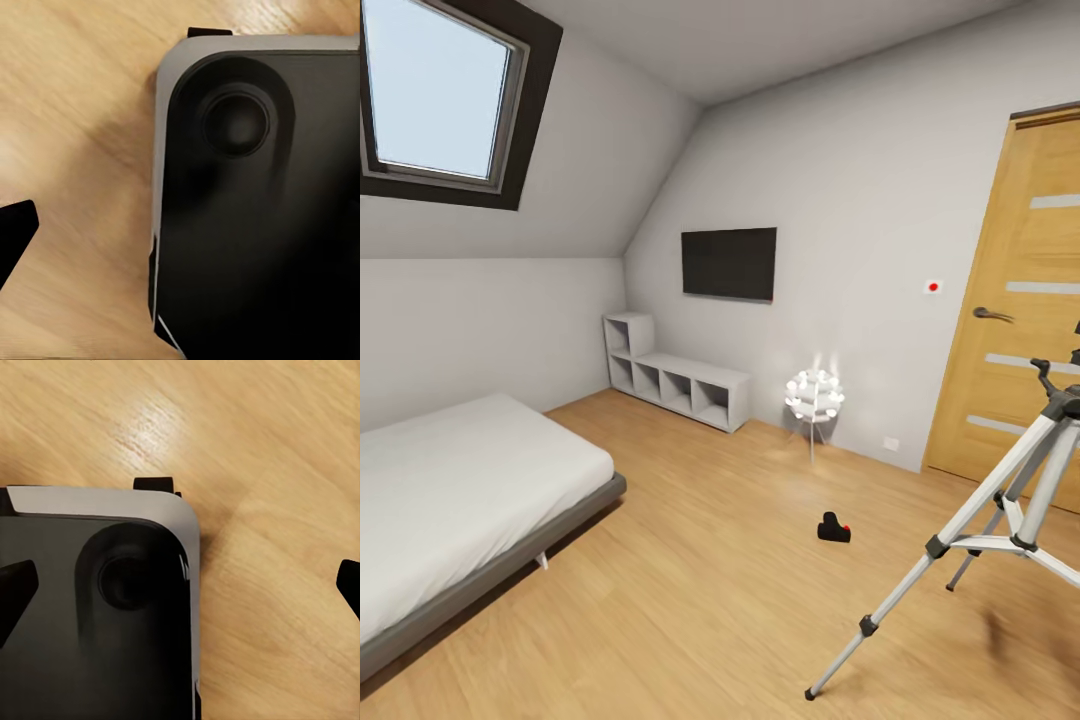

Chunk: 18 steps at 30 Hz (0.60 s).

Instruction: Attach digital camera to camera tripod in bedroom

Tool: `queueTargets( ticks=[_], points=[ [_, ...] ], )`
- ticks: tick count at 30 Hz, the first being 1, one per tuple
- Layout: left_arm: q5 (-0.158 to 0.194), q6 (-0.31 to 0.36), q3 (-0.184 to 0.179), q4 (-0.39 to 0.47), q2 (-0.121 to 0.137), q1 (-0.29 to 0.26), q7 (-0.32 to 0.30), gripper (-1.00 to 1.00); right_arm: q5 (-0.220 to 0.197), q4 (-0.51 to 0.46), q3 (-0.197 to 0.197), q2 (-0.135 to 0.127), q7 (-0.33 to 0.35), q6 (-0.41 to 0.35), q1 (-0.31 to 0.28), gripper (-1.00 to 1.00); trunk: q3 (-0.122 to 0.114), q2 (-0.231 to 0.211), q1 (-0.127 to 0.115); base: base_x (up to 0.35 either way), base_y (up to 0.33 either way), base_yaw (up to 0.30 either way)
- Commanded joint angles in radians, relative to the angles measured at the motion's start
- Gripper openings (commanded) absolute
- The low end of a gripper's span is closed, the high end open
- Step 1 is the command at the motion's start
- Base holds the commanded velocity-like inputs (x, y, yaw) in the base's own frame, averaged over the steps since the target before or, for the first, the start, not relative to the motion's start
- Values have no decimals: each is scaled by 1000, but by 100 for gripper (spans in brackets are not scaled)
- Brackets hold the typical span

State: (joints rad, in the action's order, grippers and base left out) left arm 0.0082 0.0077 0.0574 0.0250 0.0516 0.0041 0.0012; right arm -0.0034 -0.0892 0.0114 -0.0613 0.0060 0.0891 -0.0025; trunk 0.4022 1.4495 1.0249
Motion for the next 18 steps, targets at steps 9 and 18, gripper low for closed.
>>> queueTargets(
  ticks=[9, 18],
  points=[
    [1, 3, 58, 4, 4, 0, -1, 100, -1, 1, 1, 0, 0, 3, 0, 100, 1, 0, 0, 206, 86, 0],
    [1, 3, 65, 6, 3, 0, -3, 100, 0, 4, 1, 0, 0, 3, 0, 100, 1, 0, 0, 307, 154, 0]
  ],
)
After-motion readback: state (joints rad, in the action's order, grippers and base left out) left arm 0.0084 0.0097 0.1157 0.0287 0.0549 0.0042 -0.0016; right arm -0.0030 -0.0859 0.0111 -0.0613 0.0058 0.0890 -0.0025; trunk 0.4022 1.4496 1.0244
